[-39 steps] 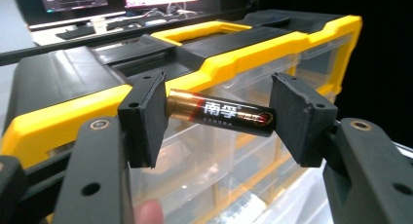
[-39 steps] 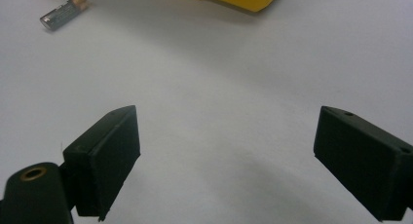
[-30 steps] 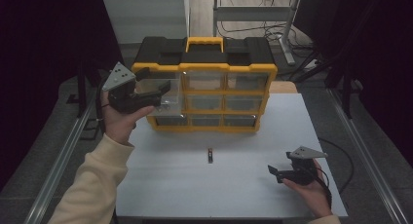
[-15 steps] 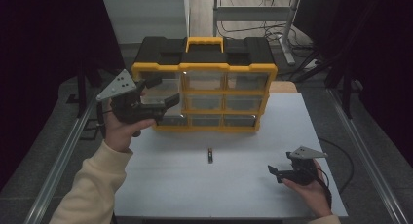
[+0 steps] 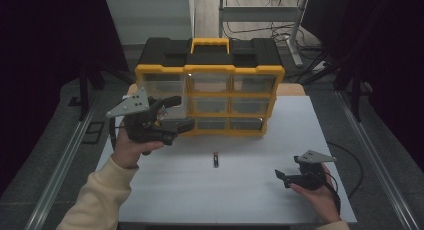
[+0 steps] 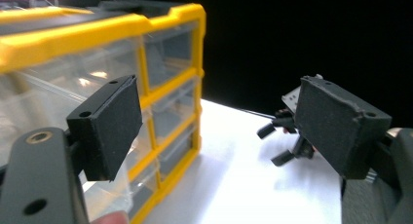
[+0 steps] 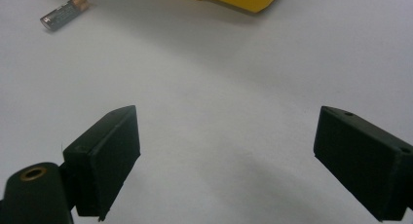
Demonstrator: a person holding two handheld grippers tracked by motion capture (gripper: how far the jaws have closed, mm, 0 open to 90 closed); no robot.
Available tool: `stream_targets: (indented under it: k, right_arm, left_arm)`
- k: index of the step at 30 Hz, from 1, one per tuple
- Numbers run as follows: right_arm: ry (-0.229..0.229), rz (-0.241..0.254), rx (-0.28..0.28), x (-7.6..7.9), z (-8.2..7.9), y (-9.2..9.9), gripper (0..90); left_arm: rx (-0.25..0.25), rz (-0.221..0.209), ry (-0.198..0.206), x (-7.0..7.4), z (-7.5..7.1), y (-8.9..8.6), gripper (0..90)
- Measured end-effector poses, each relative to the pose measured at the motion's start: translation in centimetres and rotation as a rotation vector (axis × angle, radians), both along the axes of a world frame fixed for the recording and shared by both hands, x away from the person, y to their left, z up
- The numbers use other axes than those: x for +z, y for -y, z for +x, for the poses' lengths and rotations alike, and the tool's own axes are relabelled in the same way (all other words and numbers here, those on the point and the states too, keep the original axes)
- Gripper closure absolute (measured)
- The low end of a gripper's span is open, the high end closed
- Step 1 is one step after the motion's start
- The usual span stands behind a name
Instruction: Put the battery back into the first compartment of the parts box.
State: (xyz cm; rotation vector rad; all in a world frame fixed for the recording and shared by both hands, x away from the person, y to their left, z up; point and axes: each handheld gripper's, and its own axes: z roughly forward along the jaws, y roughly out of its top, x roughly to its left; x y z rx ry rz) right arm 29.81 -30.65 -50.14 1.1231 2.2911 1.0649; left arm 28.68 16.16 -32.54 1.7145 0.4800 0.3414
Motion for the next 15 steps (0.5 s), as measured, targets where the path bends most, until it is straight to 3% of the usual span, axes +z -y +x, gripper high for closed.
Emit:
stream_targets:
  k: [10,15]
  right_arm:
    - [0.001,0.002,0.000,0.0,0.0,0.0,10.1]
    - [0.001,0.003,-0.002,0.0,0.0,0.0,10.1]
  left_arm:
    - [-0.085,0.029,-0.021,-1.9,-0.3,0.8,18.6]
    - [-0.100,0.043,-0.037,-2.8,-0.2,1.1,18.7]
